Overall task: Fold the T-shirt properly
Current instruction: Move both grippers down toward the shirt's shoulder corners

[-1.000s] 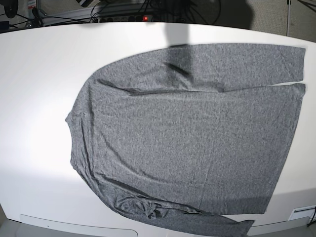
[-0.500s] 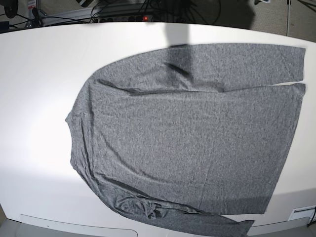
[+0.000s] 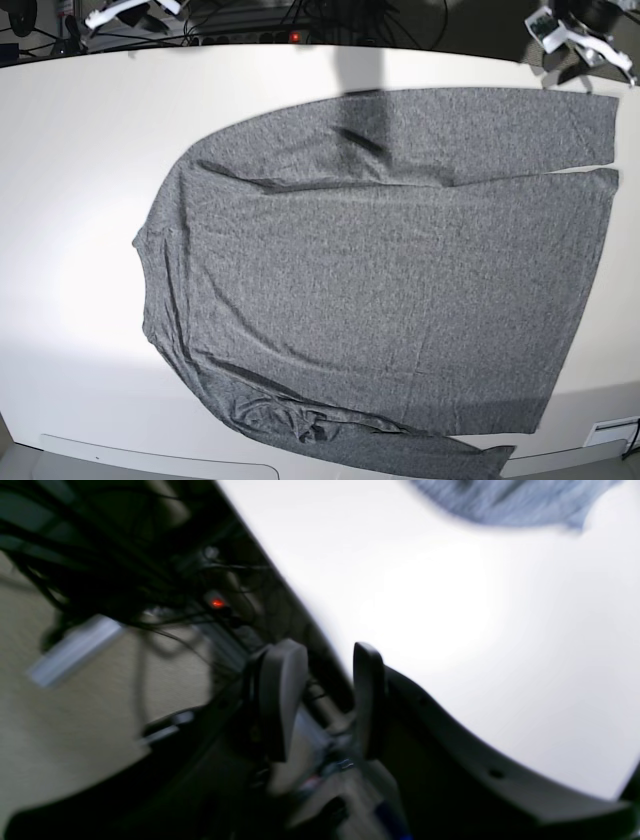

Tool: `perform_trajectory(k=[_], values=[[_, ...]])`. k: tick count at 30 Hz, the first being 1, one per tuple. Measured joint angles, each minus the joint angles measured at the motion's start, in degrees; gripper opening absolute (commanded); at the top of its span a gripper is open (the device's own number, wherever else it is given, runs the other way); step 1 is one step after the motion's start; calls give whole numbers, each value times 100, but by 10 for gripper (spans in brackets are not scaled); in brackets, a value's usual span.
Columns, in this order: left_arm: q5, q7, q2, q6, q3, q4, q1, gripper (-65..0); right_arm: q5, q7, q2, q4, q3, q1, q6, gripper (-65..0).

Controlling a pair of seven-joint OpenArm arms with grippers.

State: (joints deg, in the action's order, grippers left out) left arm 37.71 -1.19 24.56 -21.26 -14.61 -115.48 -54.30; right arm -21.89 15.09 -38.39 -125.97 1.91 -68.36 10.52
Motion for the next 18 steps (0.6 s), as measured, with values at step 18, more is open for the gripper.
perform_trajectory(k=[18], values=[[446, 632, 1322, -857, 11, 1436, 1043, -439, -33, 0, -175, -35, 7, 1410, 476, -448]])
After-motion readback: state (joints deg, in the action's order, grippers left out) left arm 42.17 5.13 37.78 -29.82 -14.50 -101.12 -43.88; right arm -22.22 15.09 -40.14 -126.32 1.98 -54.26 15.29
